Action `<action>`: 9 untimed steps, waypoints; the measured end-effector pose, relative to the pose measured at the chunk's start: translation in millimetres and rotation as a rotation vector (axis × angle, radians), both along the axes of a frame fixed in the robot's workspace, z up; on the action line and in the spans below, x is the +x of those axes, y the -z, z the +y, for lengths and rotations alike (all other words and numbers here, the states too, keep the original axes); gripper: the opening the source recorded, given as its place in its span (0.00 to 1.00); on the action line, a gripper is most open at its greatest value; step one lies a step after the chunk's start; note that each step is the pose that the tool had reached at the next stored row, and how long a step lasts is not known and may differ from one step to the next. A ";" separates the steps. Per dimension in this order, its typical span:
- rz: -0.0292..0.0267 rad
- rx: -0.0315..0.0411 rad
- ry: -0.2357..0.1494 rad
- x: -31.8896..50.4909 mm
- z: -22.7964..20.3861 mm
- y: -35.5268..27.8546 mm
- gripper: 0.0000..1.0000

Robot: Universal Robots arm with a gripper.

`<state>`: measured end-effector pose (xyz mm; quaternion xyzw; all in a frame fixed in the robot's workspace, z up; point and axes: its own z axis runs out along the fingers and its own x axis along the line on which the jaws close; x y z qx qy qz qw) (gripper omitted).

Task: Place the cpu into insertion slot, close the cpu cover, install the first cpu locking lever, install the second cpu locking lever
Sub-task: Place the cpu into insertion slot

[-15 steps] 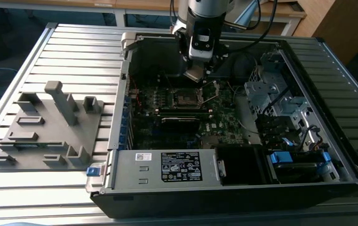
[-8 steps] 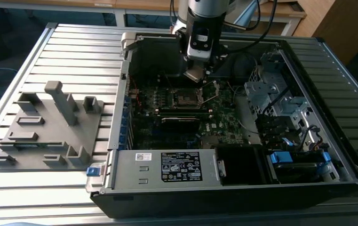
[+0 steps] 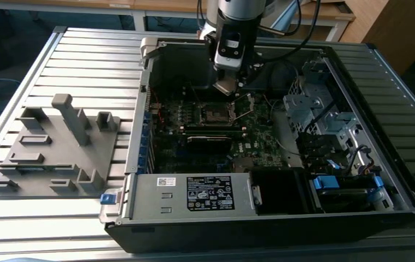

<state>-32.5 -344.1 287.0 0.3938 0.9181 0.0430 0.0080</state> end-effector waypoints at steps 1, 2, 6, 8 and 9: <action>0.0000 0.0001 0.006 0.0 0.0 0.0 0.54; 0.0000 0.0000 0.012 0.0 0.0 0.0 0.54; 0.0000 0.0000 0.033 0.0 0.0 0.1 0.54; 0.0000 0.0000 0.042 0.0 0.0 0.1 0.54; 0.0000 0.0000 0.047 0.0 0.0 0.1 0.54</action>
